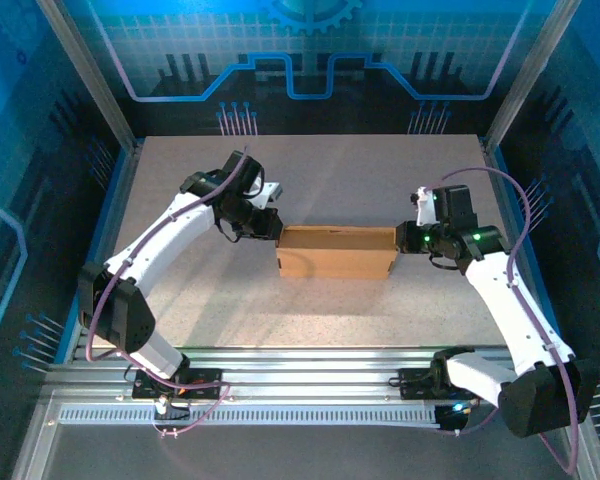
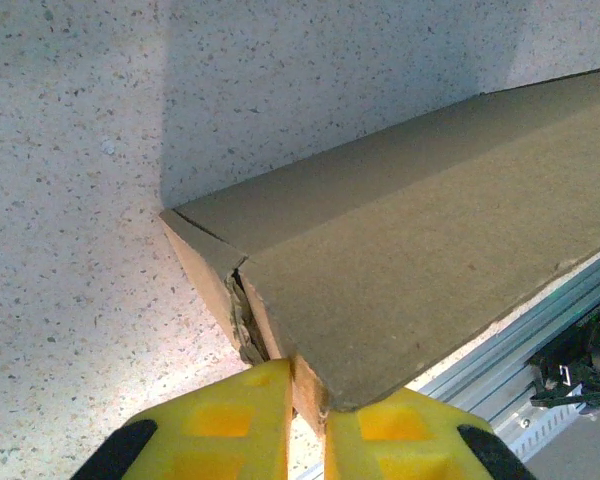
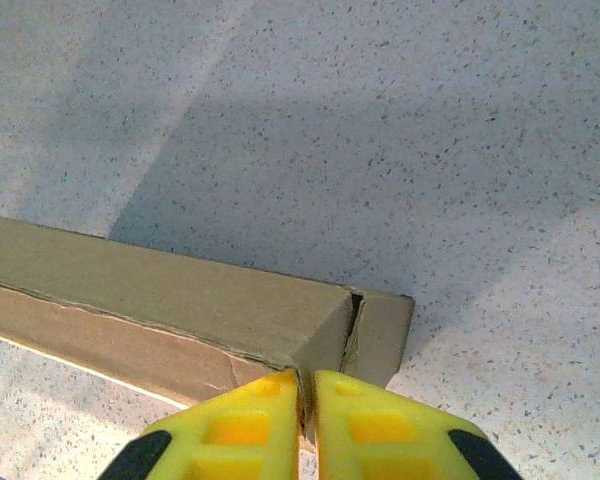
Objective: Fold the paper box
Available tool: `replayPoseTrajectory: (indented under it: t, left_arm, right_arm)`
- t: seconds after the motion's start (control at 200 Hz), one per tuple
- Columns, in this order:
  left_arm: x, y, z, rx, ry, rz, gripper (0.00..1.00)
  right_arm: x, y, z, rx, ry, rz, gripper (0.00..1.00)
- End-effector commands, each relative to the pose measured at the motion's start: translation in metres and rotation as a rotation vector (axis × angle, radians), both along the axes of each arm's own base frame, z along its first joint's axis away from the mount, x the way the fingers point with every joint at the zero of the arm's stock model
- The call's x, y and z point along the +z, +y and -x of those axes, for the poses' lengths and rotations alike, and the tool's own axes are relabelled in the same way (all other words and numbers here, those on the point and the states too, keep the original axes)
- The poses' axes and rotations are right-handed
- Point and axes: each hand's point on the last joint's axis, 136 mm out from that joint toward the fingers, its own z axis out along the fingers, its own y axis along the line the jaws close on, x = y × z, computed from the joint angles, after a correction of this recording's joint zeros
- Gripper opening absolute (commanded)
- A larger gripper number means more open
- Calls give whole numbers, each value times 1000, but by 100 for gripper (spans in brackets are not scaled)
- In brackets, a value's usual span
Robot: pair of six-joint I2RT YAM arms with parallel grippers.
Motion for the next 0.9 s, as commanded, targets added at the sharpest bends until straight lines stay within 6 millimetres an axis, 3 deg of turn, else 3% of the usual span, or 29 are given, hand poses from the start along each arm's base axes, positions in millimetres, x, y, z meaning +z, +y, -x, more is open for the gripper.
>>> replayPoseTrajectory:
  t: [0.0,0.32,0.46,0.63,0.896]
  left_arm:
    - [-18,12,15,19,57,-69,15]
    - [-24,8,19,21,67,-69,15]
    - [-23,7,18,20,63,-70,16]
    - [-22,4,18,17,62,-69,16]
    - [-23,2,19,13,61,-69,19]
  right_arm:
    - [-4,-1,9,0,21,15,15]
    - [23,5,13,2,-42,-49,36]
    - [42,5,11,-9,-86,-85,36]
    - [62,19,-4,26,-120,-189,35]
    - [47,37,-22,66,-42,-265,35]
